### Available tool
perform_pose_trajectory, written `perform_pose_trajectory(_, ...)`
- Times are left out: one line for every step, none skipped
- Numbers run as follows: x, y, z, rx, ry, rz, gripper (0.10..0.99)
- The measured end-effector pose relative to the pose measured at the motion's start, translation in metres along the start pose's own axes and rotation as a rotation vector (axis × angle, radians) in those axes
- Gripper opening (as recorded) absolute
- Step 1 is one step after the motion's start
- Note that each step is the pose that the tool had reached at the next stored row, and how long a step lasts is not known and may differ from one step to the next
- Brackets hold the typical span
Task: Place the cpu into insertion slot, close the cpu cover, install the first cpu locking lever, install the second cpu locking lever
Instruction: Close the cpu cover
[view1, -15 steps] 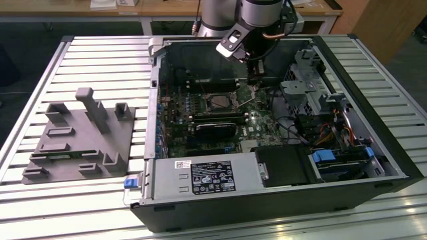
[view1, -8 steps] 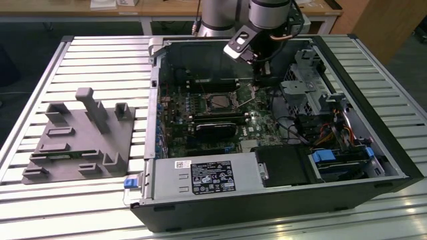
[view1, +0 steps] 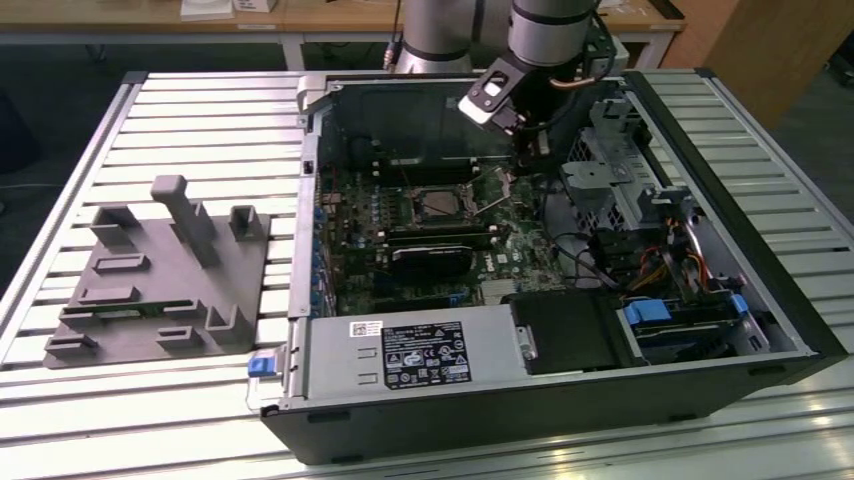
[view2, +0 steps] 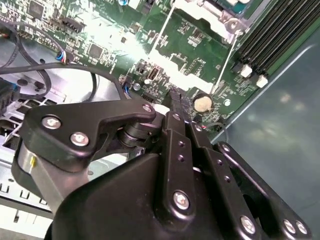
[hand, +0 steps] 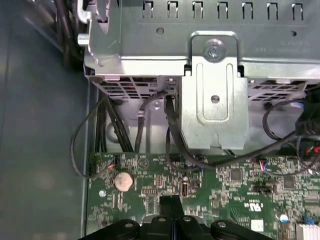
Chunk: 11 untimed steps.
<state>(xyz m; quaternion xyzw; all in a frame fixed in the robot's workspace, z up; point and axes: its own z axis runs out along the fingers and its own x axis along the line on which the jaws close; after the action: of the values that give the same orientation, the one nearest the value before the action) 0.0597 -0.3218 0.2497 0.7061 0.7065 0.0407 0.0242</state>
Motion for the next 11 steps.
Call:
perform_pose_trajectory(0.0,0.0013,0.0013,0.001,-0.0001,0.0,0.106)
perform_pose_trajectory(0.0,0.0024,0.0029,0.002,-0.0001,0.0,0.106)
perform_pose_trajectory(0.0,0.0033,0.0046,0.003,-0.0002,0.0,0.106)
perform_pose_trajectory(-0.0001,0.004,0.0065,0.004,-0.0001,0.0,0.106)
perform_pose_trajectory(-0.0001,0.0045,0.0083,0.005,0.0,0.0,0.106)
perform_pose_trajectory(-0.0001,0.0048,0.0102,0.006,0.0001,0.0,0.106)
perform_pose_trajectory(-0.0002,0.0049,0.0122,0.007,0.0,0.0,0.106)
perform_pose_trajectory(-0.0002,0.0048,0.0139,0.007,-0.0001,0.0,0.106)
perform_pose_trajectory(-0.0003,0.0046,0.0157,0.008,-0.0001,0.0,0.106)
perform_pose_trajectory(-0.0003,0.0045,0.0175,0.009,0.0,0.0,0.106)
perform_pose_trajectory(-0.0004,0.0043,0.0192,0.01,0.0,0.0,0.106)
